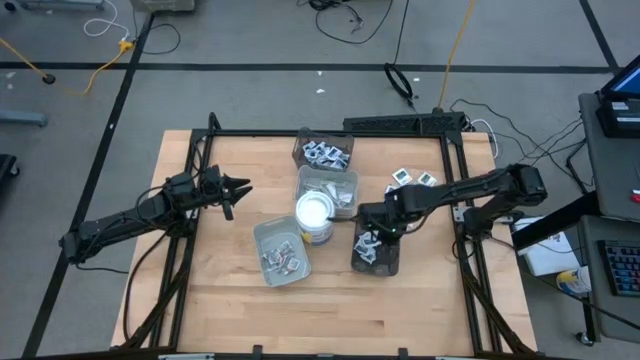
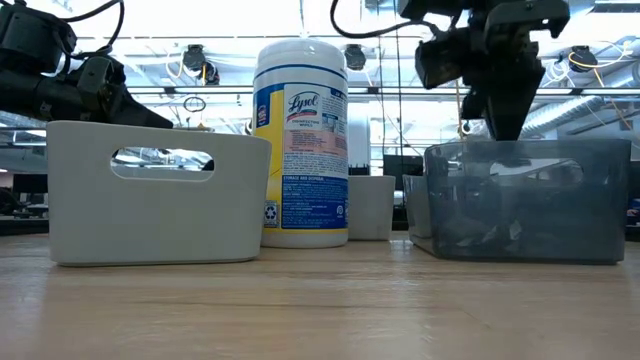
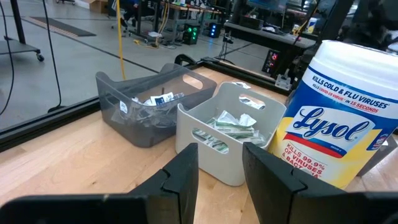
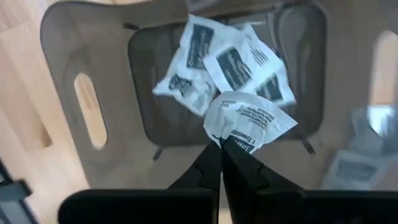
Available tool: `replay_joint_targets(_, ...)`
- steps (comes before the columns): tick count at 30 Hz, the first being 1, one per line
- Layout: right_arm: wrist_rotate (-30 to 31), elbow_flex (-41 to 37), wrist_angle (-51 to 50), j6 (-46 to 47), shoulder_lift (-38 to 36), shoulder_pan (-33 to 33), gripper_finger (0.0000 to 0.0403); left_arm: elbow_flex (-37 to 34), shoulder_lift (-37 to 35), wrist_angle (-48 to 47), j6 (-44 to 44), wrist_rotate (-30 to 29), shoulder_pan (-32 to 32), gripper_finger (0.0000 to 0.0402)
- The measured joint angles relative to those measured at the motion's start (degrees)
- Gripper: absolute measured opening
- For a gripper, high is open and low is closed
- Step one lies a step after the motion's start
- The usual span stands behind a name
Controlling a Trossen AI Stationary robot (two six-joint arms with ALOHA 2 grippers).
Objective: Pick & Place First Aid Supplies
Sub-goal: Put the towelette pack into the bottom transparent black bin
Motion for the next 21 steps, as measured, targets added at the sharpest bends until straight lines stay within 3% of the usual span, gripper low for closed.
replay_joint_targets(14, -0.05, -1.49, 7.40, -0.19, 7.65, 0.98, 0.0012, 0.00, 0.00, 0.00, -0.02, 0.00, -0.01, 0.0129)
replay_joint_targets(21, -0.07, -1.55, 6.71, -0.21, 7.75, 0.95, 0.0093, 0.01, 0.00, 0.00, -0.01, 0.00, -0.01, 0.0129)
